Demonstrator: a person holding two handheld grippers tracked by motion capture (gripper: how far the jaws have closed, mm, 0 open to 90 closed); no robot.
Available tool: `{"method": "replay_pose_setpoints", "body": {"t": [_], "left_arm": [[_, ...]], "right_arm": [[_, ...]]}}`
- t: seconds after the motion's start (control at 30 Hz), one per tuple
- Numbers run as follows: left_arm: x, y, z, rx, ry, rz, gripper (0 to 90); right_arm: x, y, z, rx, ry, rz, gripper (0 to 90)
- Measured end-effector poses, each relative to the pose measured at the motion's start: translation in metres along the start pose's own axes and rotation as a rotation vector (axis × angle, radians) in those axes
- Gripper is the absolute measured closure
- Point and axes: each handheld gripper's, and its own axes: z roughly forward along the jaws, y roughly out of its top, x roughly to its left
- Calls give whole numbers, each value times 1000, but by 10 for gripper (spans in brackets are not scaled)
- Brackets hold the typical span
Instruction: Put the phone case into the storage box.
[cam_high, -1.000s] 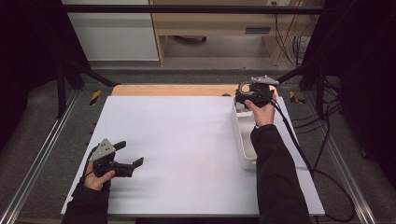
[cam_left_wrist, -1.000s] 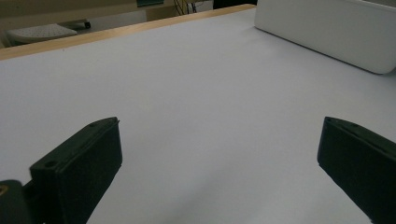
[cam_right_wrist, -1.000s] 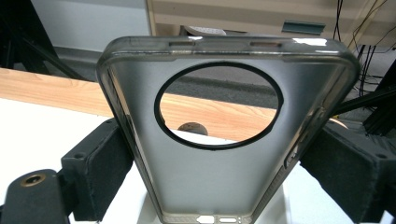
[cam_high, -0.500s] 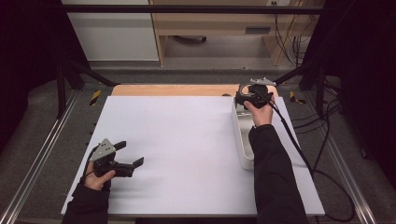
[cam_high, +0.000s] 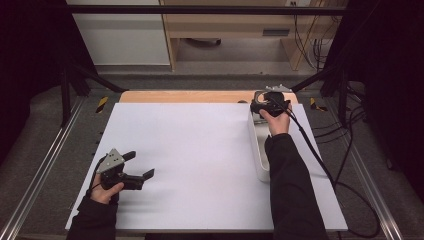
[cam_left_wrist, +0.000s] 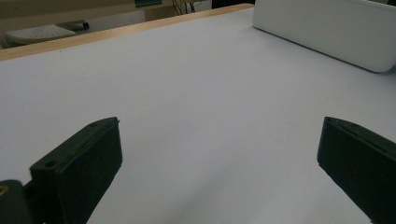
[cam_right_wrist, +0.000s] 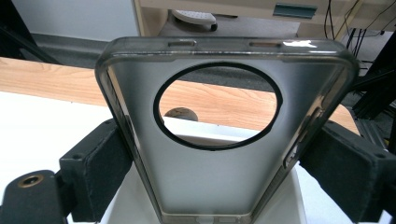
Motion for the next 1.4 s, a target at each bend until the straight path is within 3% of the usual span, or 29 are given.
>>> {"method": "replay_pose_setpoints", "body": {"t": [0.3, 0.67, 0.83, 1.07, 1.4], "left_arm": [[0, 0, 1, 3, -2, 3, 0], [0, 0, 1, 5, -4, 5, 0], [0, 0, 1, 7, -4, 4, 0], [-1, 0, 1, 7, -7, 6, 0], [-1, 0, 2, 7, -10, 8, 0]], "right_arm": [[0, -1, 4, 1, -6, 16, 113], [2, -2, 3, -16, -17, -2, 102], [1, -2, 3, -12, 15, 3, 30], [0, 0, 2, -6, 35, 1, 4], [-5, 7, -8, -80, 33, -27, 4]]}}
